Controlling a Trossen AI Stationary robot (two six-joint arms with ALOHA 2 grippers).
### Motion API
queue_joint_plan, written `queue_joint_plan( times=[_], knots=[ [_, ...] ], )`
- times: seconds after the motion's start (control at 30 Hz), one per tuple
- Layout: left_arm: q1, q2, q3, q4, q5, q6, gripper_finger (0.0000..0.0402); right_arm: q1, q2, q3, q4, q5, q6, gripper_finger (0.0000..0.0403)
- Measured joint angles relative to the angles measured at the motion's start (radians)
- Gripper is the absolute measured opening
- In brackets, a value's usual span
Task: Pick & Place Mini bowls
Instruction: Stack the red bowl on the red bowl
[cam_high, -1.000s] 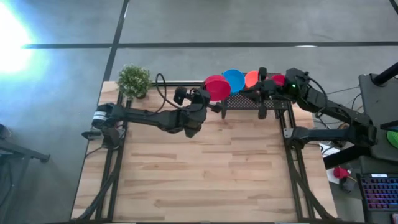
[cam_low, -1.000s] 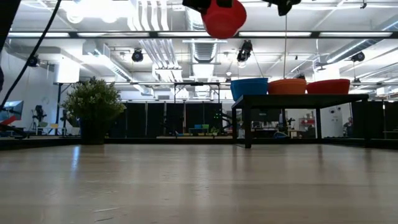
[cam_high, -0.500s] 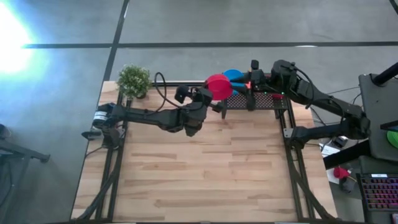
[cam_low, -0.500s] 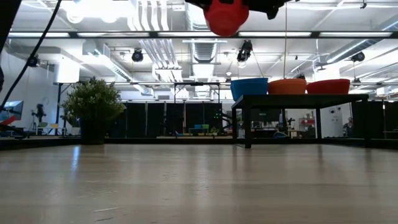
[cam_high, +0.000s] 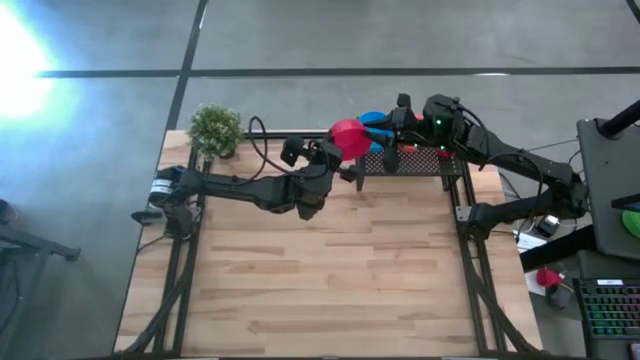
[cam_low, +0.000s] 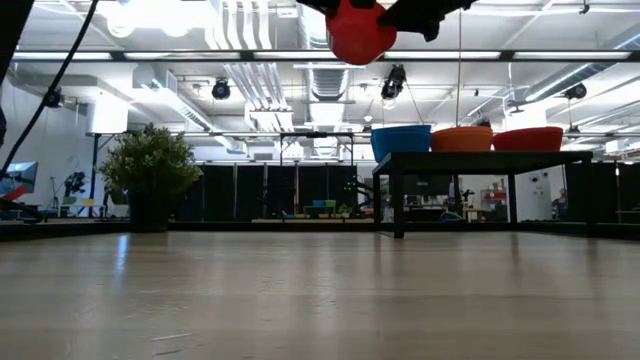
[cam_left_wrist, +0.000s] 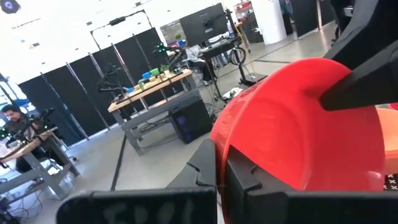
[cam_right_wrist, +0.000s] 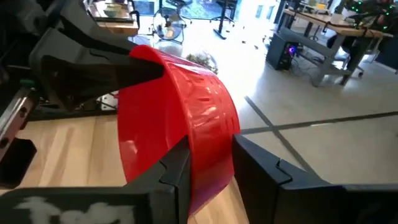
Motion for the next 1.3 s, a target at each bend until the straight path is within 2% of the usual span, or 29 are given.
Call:
queue_joint_plan(
  times=[0.1, 0.27, 0.53, 0.7, 0.87, 1.07, 1.17, 1.3],
  knots=[
    [0.000, 0.000, 0.000, 0.001, 0.005, 0.008, 0.0000, 0.001, 0.001, 0.000, 0.000, 0.005, 0.011, 0.0086],
    [-0.004, 0.000, 0.000, 0.005, 0.023, 0.008, 0.0005, 0.000, -0.001, -0.002, -0.001, 0.027, 0.033, 0.0021],
    [-0.006, 0.000, 0.000, 0.013, 0.071, -0.014, 0.0041, -0.001, 0.003, -0.004, -0.011, 0.021, 0.050, 0.0009],
    [-0.007, 0.000, 0.001, 0.009, 0.138, -0.024, 0.0073, -0.001, 0.003, -0.003, -0.047, 0.031, 0.047, 0.0008],
    [-0.007, -0.001, 0.001, 0.004, 0.140, -0.051, 0.0110, 0.000, -0.004, -0.003, -0.067, 0.058, 0.048, 0.0008],
    [-0.025, -0.013, 0.001, 0.004, 0.131, -0.034, 0.0143, -0.002, -0.047, 0.001, -0.133, 0.148, 0.048, 0.0008],
    [-0.036, -0.020, 0.001, 0.003, 0.113, -0.031, 0.0145, -0.003, -0.068, 0.046, -0.241, 0.241, 0.064, 0.0008],
    [-0.046, -0.033, 0.003, 0.003, 0.111, -0.030, 0.0146, -0.007, -0.076, 0.155, -0.442, 0.387, 0.164, 0.0008]
  ],
)
